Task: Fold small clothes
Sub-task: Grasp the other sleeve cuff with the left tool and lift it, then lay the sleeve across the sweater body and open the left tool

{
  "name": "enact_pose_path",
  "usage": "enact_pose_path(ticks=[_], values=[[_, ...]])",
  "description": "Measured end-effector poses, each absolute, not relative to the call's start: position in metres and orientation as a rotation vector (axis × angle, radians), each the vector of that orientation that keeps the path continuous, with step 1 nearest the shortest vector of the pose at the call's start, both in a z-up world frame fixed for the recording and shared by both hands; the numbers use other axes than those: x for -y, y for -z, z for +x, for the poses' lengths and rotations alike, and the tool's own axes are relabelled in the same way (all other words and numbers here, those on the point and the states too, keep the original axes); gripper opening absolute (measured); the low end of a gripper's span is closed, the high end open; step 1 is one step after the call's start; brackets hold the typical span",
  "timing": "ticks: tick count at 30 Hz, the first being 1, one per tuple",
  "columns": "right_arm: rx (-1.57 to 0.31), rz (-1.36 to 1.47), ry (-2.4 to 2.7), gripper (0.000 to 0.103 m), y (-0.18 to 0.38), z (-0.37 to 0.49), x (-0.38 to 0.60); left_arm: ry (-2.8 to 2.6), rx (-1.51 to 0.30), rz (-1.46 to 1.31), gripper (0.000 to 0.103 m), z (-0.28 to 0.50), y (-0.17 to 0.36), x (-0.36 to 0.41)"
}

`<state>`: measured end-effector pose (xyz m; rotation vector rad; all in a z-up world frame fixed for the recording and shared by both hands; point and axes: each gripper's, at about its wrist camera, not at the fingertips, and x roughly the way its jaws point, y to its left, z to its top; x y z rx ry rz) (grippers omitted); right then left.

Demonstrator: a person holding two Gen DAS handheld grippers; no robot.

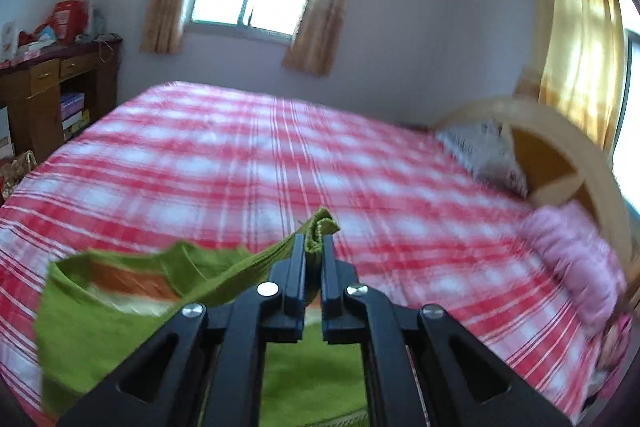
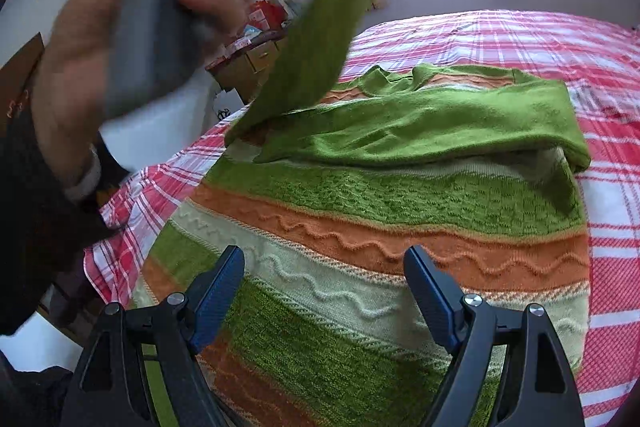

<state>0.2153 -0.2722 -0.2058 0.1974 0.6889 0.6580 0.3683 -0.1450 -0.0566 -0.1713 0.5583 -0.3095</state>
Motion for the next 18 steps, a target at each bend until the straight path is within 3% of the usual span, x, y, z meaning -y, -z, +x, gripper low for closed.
enact_pose_path(ticks=[3,5,6,8,9,10,12,16,18], values=[[-0.692,0.223,-0.664,0.083,0.210,0.216,0.276,0.322,-0.626,-0.111,0.007,0.373,0.083,0.172],[-0.696,0.226,-0.674,0.083,0.212,0.217,0.276,0.320,-0.684,-0.061,0.014,0.374,0.094,0.183],[-0.694,0.227,-0.678,0.083,0.213,0.217,0.276,0.338,-0.697,-0.052,0.022,0.372,0.095,0.185],[-0.684,0.226,-0.678,0.083,0.214,0.215,0.277,0.357,-0.683,-0.028,0.051,0.365,0.094,0.182],[-0.680,0.223,-0.678,0.083,0.214,0.214,0.277,0.334,-0.645,0.000,0.074,0.355,0.090,0.172],[-0.677,0.221,-0.678,0.083,0.214,0.213,0.277,0.321,-0.618,0.013,0.080,0.350,0.087,0.167],[-0.674,0.218,-0.678,0.083,0.214,0.212,0.277,0.306,-0.559,0.049,0.082,0.332,0.084,0.142],[-0.671,0.229,-0.678,0.083,0.215,0.210,0.279,0.143,-0.529,0.168,0.095,0.305,0.098,0.087],[-0.673,0.237,-0.681,0.083,0.216,0.210,0.280,0.034,-0.548,0.245,0.095,0.295,0.113,0.053]])
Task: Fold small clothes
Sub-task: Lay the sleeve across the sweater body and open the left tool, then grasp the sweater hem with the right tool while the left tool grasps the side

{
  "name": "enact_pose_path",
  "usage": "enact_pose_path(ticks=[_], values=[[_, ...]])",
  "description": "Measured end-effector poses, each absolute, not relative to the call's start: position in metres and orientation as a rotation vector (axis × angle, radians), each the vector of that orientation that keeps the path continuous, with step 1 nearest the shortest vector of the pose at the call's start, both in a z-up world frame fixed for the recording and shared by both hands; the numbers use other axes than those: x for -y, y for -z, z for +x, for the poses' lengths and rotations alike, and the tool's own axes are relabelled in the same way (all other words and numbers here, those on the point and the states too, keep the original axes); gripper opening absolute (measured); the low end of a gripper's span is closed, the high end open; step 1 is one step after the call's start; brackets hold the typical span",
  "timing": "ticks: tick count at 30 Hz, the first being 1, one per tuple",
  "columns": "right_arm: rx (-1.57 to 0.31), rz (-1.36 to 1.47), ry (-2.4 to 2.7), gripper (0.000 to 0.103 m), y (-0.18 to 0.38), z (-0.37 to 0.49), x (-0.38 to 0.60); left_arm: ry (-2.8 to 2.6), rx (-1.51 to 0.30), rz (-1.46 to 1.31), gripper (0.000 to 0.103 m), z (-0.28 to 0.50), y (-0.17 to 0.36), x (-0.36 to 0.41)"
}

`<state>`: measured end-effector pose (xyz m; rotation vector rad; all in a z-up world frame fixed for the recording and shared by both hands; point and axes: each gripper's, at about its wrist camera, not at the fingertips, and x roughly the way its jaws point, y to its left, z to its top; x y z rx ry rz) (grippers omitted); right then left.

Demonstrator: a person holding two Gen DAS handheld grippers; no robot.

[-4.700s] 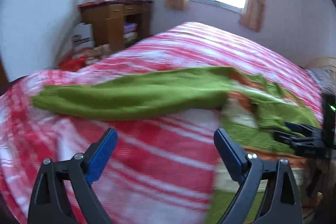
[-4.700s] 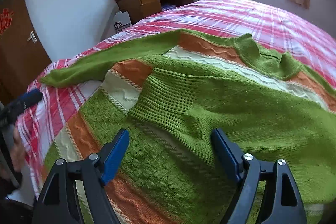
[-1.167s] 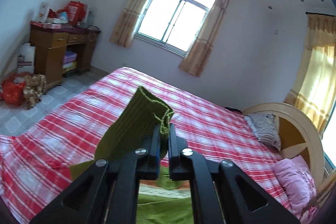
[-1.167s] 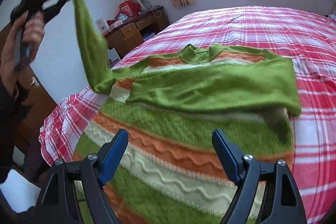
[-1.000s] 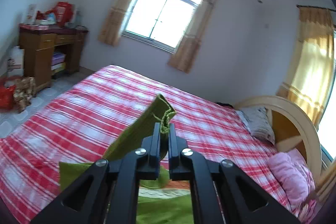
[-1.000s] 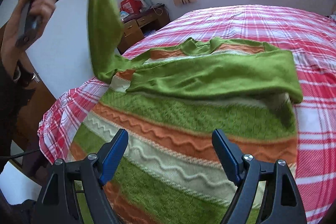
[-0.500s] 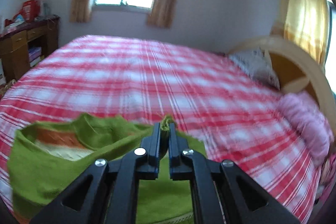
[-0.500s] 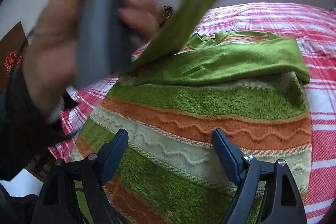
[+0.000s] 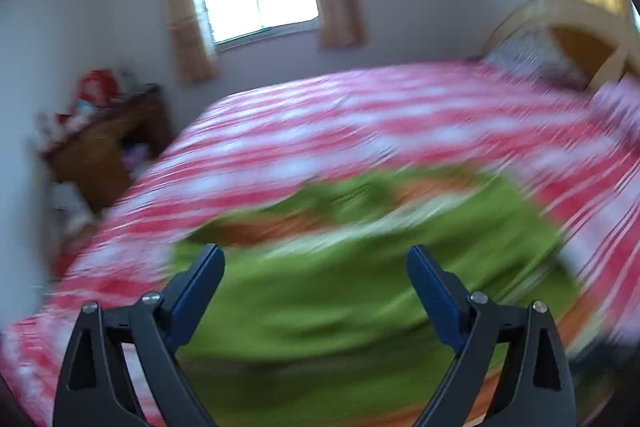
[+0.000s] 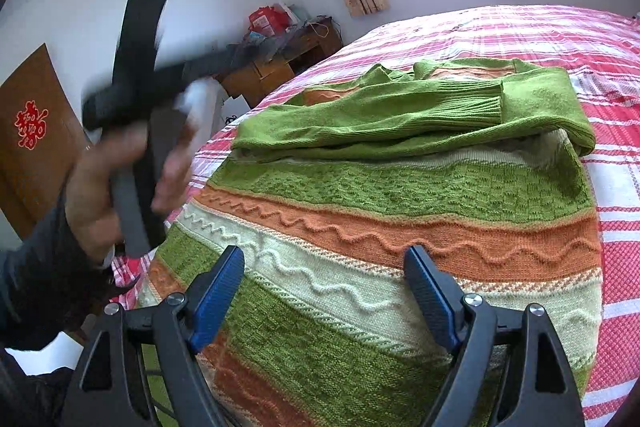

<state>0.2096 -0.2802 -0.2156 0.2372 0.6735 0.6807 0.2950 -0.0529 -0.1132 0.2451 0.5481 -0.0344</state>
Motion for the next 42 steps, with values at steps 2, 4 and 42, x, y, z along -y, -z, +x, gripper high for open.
enact_pose_path(ticks=[2,4,42], values=[[-0.678,0.242,-0.680,0.083,0.215,0.210,0.280,-0.081,-0.604,0.285,0.095,0.291,0.129,0.016],[-0.684,0.243,-0.676,0.083,0.215,0.212,0.280,-0.148,-0.670,0.250,0.095,0.292,0.140,-0.019],[-0.591,-0.013,-0.329,0.010,0.101,0.315,0.285,-0.282,-0.805,0.005,0.103,0.332,0.183,-0.096]])
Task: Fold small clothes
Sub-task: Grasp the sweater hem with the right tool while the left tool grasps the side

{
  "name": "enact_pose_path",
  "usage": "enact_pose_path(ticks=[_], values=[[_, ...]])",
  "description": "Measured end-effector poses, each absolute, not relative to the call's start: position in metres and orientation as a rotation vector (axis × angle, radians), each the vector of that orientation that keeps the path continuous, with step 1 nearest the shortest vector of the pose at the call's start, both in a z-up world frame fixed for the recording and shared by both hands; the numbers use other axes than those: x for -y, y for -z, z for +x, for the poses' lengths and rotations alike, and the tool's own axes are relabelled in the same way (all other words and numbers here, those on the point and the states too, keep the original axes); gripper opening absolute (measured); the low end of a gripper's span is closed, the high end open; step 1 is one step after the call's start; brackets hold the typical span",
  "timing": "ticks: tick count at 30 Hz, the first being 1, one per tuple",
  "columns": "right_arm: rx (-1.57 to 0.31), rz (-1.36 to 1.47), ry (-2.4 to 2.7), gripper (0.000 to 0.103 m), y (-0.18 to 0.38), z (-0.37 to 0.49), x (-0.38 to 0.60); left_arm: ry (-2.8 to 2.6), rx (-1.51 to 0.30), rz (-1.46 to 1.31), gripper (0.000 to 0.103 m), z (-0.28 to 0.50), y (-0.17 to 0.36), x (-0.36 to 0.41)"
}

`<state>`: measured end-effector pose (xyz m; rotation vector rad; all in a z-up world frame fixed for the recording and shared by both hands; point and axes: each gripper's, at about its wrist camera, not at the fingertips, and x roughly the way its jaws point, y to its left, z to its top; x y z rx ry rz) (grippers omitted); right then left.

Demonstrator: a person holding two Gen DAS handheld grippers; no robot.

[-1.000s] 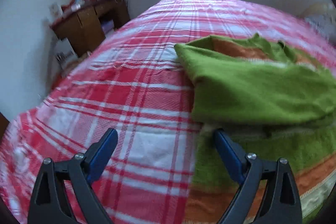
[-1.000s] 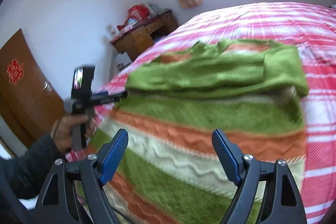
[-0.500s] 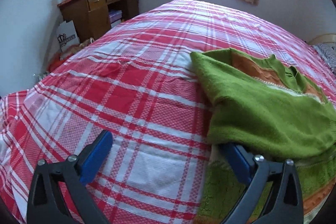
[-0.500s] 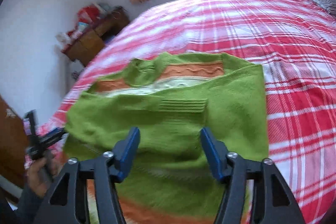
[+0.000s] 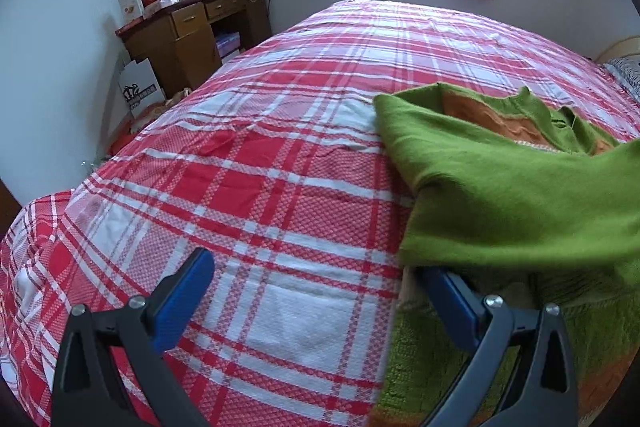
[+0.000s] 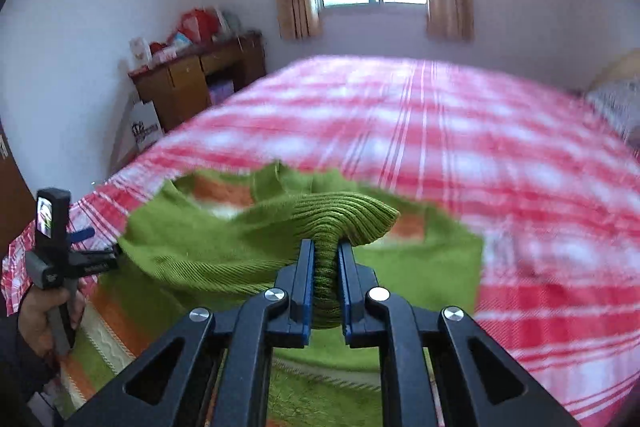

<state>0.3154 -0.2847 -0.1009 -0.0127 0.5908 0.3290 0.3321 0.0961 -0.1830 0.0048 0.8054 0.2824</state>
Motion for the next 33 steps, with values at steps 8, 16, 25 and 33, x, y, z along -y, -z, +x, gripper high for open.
enact_pose_path(ticks=[8,16,25,33], values=[[-0.724,0.004,-0.240,0.010,0.157,0.337,0.304,-0.311,-0.823,-0.017,0.103,0.323,0.185,-0.101],[-0.786,0.076,-0.237,0.011,0.193,0.337,0.318,-0.205,-0.729,-0.169,0.103,0.298,0.165,-0.110],[-0.790,0.133,-0.259,0.011,0.199,0.339,0.322,0.089,-0.775,-0.293,0.073,0.333,0.165,-0.086],[-0.784,0.143,-0.269,0.012,0.200,0.338,0.324,0.089,-0.828,-0.398,0.021,0.326,0.179,-0.090]])
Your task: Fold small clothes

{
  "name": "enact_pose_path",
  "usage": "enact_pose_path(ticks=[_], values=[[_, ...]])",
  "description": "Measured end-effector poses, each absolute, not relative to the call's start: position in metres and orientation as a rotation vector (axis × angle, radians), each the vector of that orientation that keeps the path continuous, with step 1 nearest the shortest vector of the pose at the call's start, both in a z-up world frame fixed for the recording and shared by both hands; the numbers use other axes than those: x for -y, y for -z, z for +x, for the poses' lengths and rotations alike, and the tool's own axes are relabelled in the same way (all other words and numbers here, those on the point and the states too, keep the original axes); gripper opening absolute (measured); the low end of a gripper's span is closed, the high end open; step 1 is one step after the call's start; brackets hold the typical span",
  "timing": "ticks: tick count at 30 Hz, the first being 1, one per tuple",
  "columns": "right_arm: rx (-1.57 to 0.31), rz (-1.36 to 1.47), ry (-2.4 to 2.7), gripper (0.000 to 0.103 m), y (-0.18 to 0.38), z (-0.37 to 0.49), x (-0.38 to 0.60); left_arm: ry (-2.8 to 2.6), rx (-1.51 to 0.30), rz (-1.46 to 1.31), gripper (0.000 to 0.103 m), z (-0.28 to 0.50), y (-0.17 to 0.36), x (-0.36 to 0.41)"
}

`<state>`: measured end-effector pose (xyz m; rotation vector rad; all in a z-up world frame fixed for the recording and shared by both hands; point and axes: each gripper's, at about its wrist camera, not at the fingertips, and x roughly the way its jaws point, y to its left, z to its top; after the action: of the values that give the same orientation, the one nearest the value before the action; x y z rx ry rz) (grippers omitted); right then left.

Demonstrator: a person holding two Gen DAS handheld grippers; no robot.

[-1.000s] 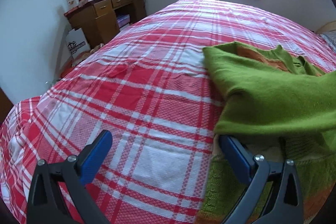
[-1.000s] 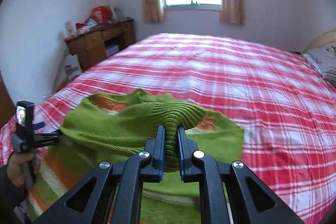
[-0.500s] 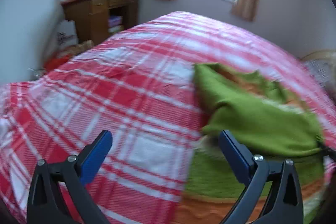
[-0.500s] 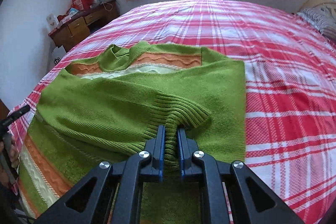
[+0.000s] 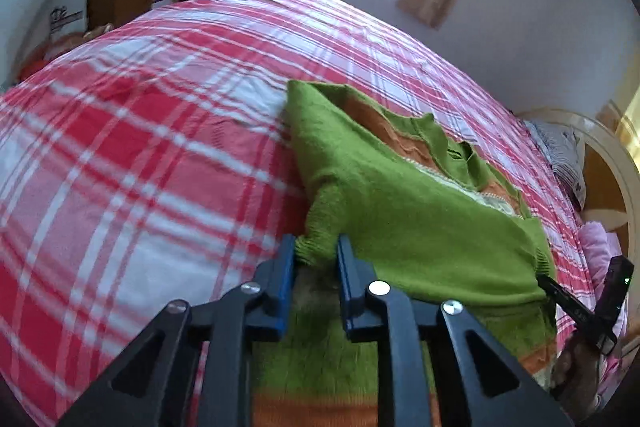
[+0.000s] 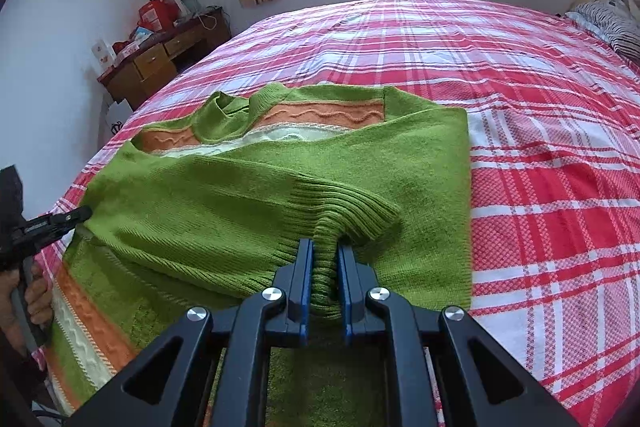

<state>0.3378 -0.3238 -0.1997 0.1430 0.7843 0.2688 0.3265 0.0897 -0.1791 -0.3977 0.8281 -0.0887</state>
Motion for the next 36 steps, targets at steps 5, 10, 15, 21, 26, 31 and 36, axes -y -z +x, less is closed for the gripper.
enact_pose_path(ticks=[5,10,15,21,26,31,36], values=[[-0.779,0.152,-0.312,0.034,0.199,0.337,0.322,0.079,-0.807,-0.412,0.020,0.317,0.182,-0.091],[-0.768,0.147,-0.391,0.067,0.198,0.333,0.314,0.057,-0.826,-0.459,0.023,0.324,0.185,-0.102],[-0.731,0.152,-0.365,0.067,0.195,0.327,0.316,-0.014,-0.798,-0.461,0.023,0.313,0.180,-0.112],[-0.626,0.280,-0.302,0.080,0.185,0.316,0.345,-0.064,-0.760,-0.438,0.034,0.309,0.170,-0.119],[-0.612,0.200,-0.342,0.080,0.167,0.313,0.321,-0.065,-0.683,-0.310,0.066,0.320,0.139,-0.097],[-0.715,0.102,-0.512,0.080,0.172,0.323,0.267,-0.184,-0.814,-0.076,0.067,0.363,0.163,-0.066],[-0.833,0.083,-0.512,0.080,0.197,0.342,0.245,-0.272,-0.862,-0.119,0.086,0.366,0.184,-0.090]])
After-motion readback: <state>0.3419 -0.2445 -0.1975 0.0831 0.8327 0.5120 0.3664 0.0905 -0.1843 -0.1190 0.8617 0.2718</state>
